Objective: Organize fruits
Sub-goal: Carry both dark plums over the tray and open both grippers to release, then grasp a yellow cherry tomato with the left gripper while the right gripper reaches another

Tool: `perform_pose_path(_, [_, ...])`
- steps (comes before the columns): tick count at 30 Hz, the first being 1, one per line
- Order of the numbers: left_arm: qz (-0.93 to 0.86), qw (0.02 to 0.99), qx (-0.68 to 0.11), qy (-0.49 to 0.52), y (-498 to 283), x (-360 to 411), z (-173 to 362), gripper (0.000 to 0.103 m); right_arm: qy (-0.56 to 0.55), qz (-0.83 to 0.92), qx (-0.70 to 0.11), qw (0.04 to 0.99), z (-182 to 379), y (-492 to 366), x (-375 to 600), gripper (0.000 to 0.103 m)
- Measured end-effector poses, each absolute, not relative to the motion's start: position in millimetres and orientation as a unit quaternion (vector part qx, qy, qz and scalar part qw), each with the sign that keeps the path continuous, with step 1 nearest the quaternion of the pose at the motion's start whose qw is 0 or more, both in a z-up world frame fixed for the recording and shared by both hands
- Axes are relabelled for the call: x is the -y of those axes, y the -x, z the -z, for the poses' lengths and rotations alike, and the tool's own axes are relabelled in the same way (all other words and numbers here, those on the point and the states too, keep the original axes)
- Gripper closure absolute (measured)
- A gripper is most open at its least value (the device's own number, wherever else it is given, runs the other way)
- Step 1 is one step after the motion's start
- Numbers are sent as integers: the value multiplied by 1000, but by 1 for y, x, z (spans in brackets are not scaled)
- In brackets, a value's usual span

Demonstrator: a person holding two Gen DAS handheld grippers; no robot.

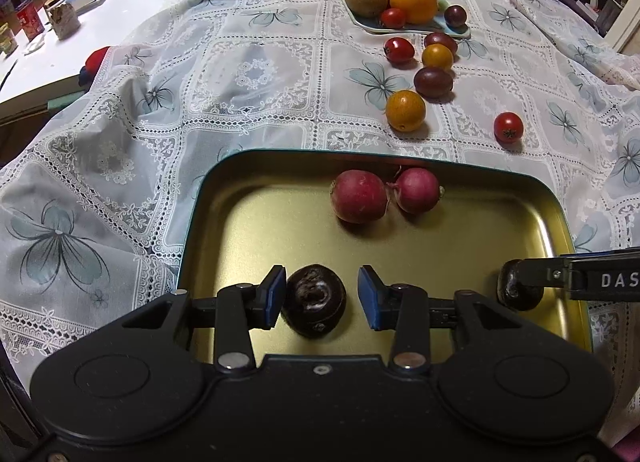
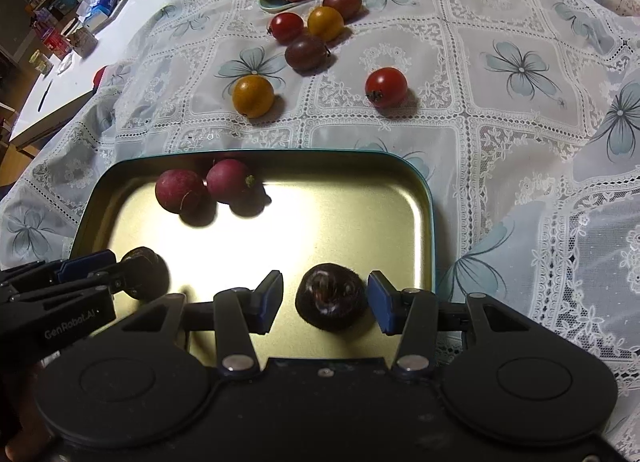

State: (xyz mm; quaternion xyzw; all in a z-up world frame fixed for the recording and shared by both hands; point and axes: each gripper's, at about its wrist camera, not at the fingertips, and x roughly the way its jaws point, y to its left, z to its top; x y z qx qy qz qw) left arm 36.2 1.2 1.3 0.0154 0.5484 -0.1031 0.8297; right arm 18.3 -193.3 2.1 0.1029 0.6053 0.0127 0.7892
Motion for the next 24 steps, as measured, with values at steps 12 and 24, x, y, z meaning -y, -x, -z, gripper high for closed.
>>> perform_pose_path(12, [115,831,-543,-34,-58,10,-10,54,-123,31,-627,769,-16,-44,231,53])
perform_pose_path(24, [122,839,-527,-60,-102,35,-21,54,-141,98,-578,798,-23,-89,259,53])
